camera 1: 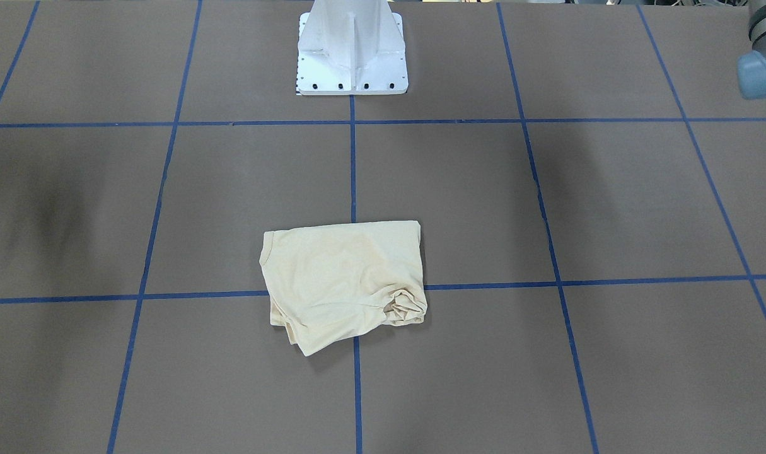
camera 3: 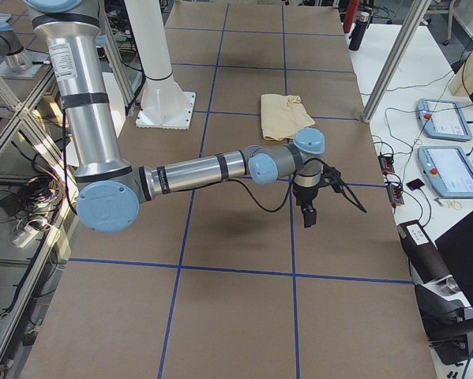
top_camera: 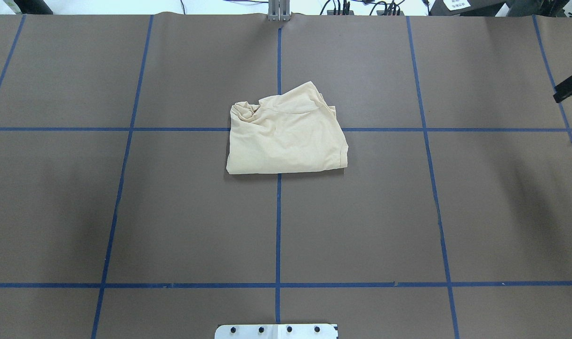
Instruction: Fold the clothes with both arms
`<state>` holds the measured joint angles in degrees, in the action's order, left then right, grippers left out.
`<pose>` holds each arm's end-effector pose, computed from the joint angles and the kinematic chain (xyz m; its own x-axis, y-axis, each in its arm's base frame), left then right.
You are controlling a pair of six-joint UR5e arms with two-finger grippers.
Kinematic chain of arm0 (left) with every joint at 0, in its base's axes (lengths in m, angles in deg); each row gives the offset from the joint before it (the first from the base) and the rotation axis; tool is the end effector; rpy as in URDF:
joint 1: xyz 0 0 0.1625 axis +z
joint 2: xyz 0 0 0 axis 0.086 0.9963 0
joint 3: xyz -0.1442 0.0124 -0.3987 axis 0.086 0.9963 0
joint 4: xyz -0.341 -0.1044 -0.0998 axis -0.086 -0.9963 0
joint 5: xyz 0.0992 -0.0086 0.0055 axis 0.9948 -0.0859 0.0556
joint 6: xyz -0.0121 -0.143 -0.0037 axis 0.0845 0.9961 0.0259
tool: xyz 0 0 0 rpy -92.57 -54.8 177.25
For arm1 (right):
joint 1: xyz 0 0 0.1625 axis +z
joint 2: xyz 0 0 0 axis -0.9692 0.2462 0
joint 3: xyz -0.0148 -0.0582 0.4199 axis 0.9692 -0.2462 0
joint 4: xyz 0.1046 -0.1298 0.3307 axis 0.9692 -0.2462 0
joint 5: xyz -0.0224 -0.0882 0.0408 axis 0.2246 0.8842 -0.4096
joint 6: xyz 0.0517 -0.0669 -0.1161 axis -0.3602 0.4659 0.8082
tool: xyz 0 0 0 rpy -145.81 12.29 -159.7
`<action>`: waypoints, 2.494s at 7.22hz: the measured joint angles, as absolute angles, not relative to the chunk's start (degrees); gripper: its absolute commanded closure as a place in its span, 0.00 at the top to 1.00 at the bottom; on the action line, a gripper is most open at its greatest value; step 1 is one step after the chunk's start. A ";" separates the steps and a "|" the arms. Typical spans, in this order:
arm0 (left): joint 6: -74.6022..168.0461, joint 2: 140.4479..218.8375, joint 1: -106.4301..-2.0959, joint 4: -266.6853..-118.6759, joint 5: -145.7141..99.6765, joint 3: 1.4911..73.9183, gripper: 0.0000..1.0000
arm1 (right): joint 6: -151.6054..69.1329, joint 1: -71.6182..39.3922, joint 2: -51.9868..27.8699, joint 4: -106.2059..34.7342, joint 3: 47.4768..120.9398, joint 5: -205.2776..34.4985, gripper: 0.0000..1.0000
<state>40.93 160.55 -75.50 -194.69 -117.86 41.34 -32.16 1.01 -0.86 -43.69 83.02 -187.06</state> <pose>0.0147 -0.5065 0.6084 0.8541 0.2572 -0.4520 -0.0059 0.8739 0.4861 -0.0721 -0.5319 0.6032 0.7865 -0.2173 0.5781 0.1195 0.9719 0.2028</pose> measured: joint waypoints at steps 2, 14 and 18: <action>25.21 159.05 -80.50 -183.93 -123.01 41.26 1.00 | -24.98 4.73 3.02 -46.85 83.01 -193.19 1.00; 15.87 157.63 -83.40 -166.91 -129.63 41.73 1.00 | -21.66 14.69 10.44 -60.63 89.13 -198.52 1.00; 29.74 157.69 -83.40 -167.27 -133.41 42.03 1.00 | -22.08 14.87 10.42 -60.85 89.17 -198.17 1.00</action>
